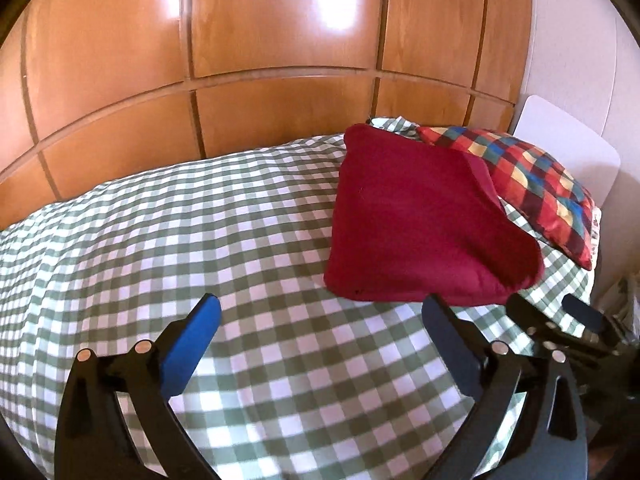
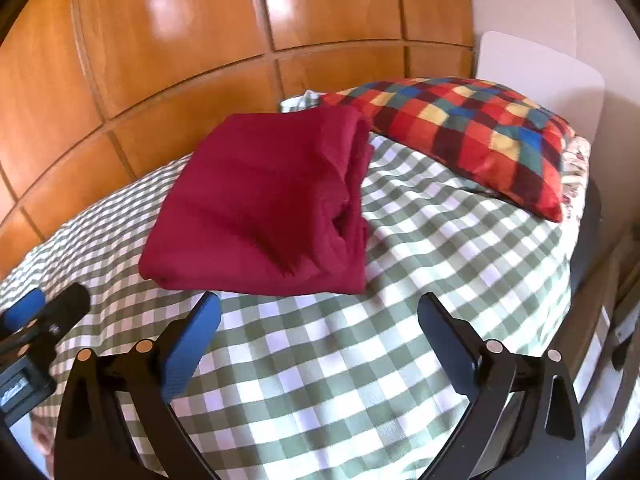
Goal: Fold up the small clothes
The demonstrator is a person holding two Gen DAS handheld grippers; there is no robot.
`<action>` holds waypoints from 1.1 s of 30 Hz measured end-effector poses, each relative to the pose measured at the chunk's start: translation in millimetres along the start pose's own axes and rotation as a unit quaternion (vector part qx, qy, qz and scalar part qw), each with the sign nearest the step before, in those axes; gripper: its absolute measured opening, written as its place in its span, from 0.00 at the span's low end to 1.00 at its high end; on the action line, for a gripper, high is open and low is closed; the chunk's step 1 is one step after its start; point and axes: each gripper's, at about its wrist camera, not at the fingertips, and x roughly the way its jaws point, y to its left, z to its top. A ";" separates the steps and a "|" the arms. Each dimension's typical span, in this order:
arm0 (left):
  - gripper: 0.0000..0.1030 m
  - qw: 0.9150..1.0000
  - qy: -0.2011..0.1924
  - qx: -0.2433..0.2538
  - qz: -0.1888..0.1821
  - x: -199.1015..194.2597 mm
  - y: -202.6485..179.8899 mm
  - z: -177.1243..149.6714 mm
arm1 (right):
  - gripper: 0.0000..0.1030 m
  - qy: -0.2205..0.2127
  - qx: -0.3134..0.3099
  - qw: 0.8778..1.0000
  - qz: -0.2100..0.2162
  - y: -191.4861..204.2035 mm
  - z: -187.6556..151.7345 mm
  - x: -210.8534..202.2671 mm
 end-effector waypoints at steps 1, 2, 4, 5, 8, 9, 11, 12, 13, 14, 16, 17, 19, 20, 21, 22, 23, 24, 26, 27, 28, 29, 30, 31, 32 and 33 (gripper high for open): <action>0.98 1.000 -0.001 -0.002 0.000 -3.4 0.6 -1.9 | 0.96 -0.003 0.003 1.000 -0.004 0.0 -0.4 -1.7; 0.98 1.000 -0.004 -0.002 0.002 -7.2 1.0 -3.6 | 0.96 -0.006 0.005 1.000 -0.008 -0.7 -0.5 -4.5; 0.98 1.000 -0.019 0.003 0.009 -13.2 0.3 -6.0 | 0.96 -0.008 0.007 1.000 -0.010 0.0 -1.8 -9.8; 0.98 1.000 -0.023 0.006 0.010 -15.9 -0.5 -7.1 | 0.96 -0.007 0.008 1.000 -0.010 0.5 -1.8 -11.4; 0.98 1.000 -0.030 0.004 -0.002 -22.8 -0.5 -10.4 | 0.96 -0.008 0.005 1.000 -0.009 3.8 -3.2 -15.0; 0.98 0.999 -0.032 0.003 -0.001 -24.1 -0.5 -10.9 | 0.96 -0.009 0.004 1.000 -0.009 5.8 -3.7 -16.3; 0.98 0.999 -0.039 0.004 0.005 -26.6 -1.2 -11.7 | 0.96 -0.011 0.001 1.000 -0.010 8.7 -4.0 -18.6; 0.98 0.999 -0.041 0.006 0.008 -27.7 -1.4 -12.1 | 0.96 -0.015 -0.001 1.000 -0.012 10.8 -4.0 -20.4; 0.98 0.999 -0.043 0.007 0.011 -28.7 -1.7 -12.3 | 0.96 -0.019 -0.004 1.000 -0.014 12.7 -3.7 -22.3; 0.98 0.999 -0.044 0.008 0.012 -29.3 -1.8 -12.1 | 0.96 -0.022 -0.006 1.000 -0.015 14.6 -3.6 -24.2; 0.98 0.999 -0.047 0.004 0.013 -31.0 -0.7 -11.0 | 0.96 -0.028 -0.006 0.999 -0.016 15.4 -1.7 -27.2; 0.98 0.999 -0.048 0.000 0.012 -32.0 0.4 -10.2 | 0.96 -0.029 -0.005 0.999 -0.016 15.8 -1.3 -28.1; 0.98 0.998 -0.053 -0.003 0.013 -34.4 1.7 -8.5 | 0.96 -0.031 -0.006 0.999 -0.015 16.7 -0.2 -30.0; 0.98 0.998 -0.056 -0.002 0.015 -35.5 1.7 -7.8 | 0.96 -0.031 -0.006 0.999 -0.015 17.0 -0.2 -30.4; 0.98 0.998 -0.060 -0.001 0.017 -37.0 1.6 -7.4 | 0.96 -0.030 -0.007 0.999 -0.014 17.4 -0.1 -30.7; 0.98 0.998 -0.061 0.001 0.018 -37.9 1.0 -7.2 | 0.96 -0.029 -0.007 0.999 -0.012 17.6 -0.2 -30.9; 0.98 0.998 -0.062 0.002 0.019 -38.8 0.7 -7.0 | 0.96 -0.029 -0.006 0.999 -0.012 18.2 -0.6 -31.2; 0.98 0.998 -0.063 0.003 0.020 -39.6 0.7 -6.7 | 0.96 -0.028 -0.006 1.000 -0.012 18.3 -0.7 -31.4; 0.98 0.998 -0.066 0.003 0.021 -41.5 0.4 -6.2 | 0.96 -0.028 -0.006 1.000 -0.013 18.4 -0.6 -31.5; 0.98 0.998 -0.067 0.003 0.021 -41.7 0.2 -5.8 | 0.96 -0.029 -0.005 0.999 -0.013 18.2 -0.7 -31.5; 0.98 0.998 -0.067 0.003 0.022 -42.1 0.1 -5.7 | 0.96 -0.029 -0.005 0.999 -0.013 18.1 -0.6 -31.6; 0.98 0.997 -0.067 0.003 0.023 -42.4 0.2 -5.4 | 0.96 -0.029 -0.004 0.999 -0.013 18.3 -0.8 -31.9; 0.98 0.998 -0.067 0.002 0.023 -42.7 0.5 -5.2 | 0.96 -0.029 -0.004 0.999 -0.013 18.3 -1.0 -32.2; 0.98 0.998 -0.066 0.001 0.023 -42.7 0.8 -5.0 | 0.96 -0.029 -0.003 0.999 -0.013 18.6 -1.5 -32.5; 0.98 0.998 -0.066 0.001 0.023 -42.6 0.9 -4.8 | 0.96 -0.029 -0.004 0.999 -0.013 18.2 -1.3 -32.3; 0.98 0.997 -0.067 0.000 0.025 -42.8 1.2 -4.7 | 0.96 -0.029 -0.004 0.999 -0.012 17.9 -1.1 -32.1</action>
